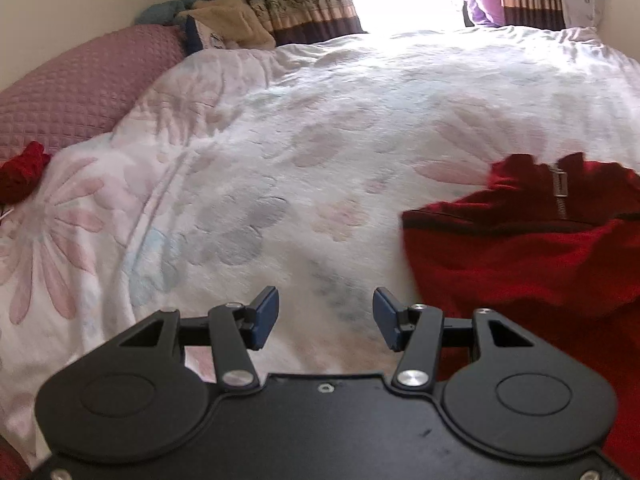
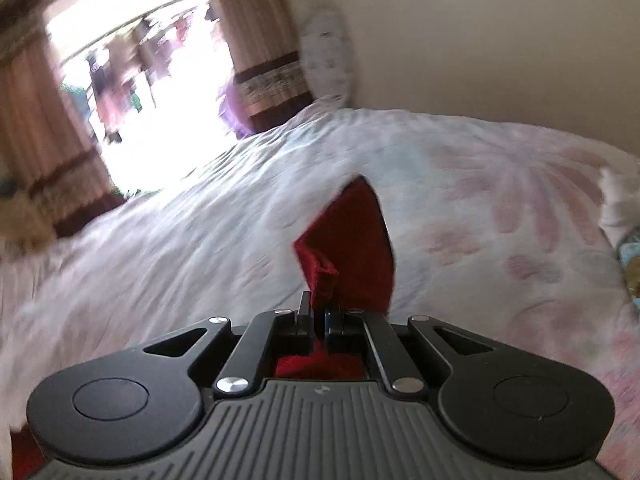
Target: Fold small clothes
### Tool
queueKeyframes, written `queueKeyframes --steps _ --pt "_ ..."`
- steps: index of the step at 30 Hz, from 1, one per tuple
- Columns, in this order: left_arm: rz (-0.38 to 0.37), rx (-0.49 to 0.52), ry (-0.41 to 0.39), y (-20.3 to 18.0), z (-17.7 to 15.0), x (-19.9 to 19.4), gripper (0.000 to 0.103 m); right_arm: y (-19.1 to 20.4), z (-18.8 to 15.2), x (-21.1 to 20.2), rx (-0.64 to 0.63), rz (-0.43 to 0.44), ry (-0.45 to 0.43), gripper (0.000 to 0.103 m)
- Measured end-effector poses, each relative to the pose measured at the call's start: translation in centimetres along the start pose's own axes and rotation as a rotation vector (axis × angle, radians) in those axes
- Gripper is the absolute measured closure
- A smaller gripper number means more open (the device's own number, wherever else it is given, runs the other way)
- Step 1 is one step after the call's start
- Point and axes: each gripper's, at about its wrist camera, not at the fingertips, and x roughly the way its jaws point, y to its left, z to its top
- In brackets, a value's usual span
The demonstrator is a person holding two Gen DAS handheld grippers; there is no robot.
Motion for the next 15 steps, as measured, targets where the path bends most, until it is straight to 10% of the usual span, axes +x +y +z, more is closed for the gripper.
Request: queueKeyframes --steps 15 --pt "-0.067 -0.133 0.084 8.3 -2.4 4.9 0.049 25.4 -7.3 -2.9 -0.306 0.160 0.105 0.099"
